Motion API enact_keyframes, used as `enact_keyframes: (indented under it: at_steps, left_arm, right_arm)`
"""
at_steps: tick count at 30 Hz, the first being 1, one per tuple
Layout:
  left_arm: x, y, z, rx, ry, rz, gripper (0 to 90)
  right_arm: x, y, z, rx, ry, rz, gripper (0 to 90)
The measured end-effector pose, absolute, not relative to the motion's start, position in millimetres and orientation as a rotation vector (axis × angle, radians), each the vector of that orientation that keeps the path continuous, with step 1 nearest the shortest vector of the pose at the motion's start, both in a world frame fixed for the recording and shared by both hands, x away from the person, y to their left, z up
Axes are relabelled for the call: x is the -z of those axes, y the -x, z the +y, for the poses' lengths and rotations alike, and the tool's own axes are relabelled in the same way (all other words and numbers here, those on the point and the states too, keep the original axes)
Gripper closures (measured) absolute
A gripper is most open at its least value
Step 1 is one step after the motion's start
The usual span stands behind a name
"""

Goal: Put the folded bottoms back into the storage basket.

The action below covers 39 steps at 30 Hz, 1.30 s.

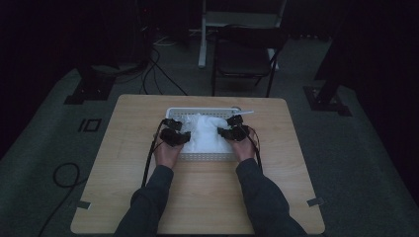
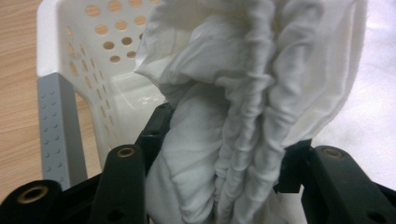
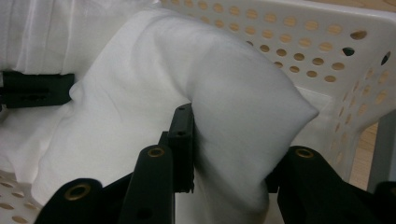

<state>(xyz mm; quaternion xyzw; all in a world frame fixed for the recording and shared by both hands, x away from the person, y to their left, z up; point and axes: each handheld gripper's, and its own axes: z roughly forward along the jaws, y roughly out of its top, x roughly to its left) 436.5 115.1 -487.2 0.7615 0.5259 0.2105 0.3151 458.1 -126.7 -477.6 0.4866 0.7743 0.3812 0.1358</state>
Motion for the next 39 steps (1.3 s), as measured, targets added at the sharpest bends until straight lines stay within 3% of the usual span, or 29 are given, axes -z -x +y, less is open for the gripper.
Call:
enact_keyframes:
  at_steps: [10, 17, 34, 39]
  left_arm:
    - [485.3, -432.7, 121.5, -0.595, -1.981, 1.4, 37.3]
    - [473.1, -425.9, 133.7, -0.633, -1.899, 1.387, 34.1]
    - [466.3, -393.0, 166.2, -0.66, -1.817, 1.337, 34.9]
    - [474.8, -373.8, 181.3, -0.665, -1.789, 1.351, 34.9]
  right_arm:
    - [476.0, -460.3, -133.6, -1.09, -1.451, 2.224, 50.4]
    - [462.3, -455.5, -146.4, -1.043, -1.479, 2.117, 36.2]
    - [446.7, -422.6, -185.7, -1.044, -1.432, 2.03, 35.0]
    - [453.8, -404.4, -215.6, -1.041, -1.434, 1.956, 39.0]
